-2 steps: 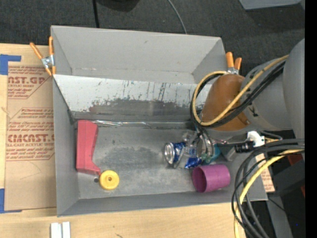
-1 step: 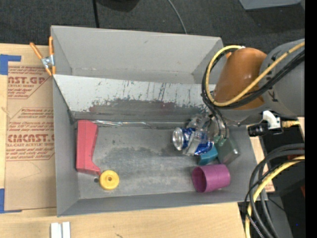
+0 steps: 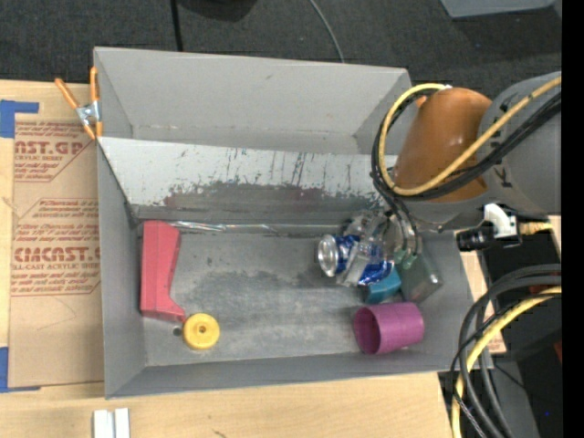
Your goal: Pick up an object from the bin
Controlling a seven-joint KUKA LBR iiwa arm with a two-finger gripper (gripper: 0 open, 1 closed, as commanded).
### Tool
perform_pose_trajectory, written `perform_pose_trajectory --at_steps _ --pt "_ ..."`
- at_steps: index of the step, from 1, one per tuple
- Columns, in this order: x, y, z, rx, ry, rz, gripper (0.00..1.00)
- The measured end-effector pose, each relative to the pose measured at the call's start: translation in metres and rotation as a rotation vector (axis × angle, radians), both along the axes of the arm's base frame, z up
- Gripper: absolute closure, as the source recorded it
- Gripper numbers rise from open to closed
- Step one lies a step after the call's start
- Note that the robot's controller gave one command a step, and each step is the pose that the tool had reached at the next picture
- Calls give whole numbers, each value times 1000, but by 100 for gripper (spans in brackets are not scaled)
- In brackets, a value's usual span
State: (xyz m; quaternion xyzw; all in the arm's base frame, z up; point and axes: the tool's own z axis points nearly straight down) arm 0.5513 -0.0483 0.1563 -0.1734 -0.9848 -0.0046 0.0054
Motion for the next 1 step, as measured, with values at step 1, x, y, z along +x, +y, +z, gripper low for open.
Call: perform_pose_trajectory --at_steps 1 --pt "4 2 38 1 8 -1 100"
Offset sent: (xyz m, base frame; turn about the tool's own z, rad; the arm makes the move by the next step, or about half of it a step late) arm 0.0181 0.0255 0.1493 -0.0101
